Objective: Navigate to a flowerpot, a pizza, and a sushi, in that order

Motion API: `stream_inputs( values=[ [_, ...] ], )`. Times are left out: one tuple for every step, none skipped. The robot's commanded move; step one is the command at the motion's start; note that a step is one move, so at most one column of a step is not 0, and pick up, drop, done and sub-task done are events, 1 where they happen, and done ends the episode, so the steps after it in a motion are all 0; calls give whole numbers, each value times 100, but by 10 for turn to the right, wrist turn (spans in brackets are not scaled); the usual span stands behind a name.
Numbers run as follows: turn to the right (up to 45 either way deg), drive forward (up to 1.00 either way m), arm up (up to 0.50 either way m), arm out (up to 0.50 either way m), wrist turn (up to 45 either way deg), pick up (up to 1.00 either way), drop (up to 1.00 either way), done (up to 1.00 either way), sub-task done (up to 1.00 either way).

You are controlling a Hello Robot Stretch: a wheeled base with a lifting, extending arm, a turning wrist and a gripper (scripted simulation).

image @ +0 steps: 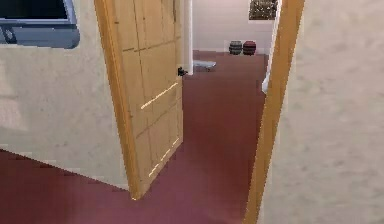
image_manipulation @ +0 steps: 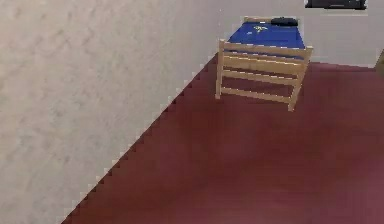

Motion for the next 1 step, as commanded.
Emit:
stream_inputs(
  values=[
    [0,100,0,0,0,0,0,0,0]
  ],
)
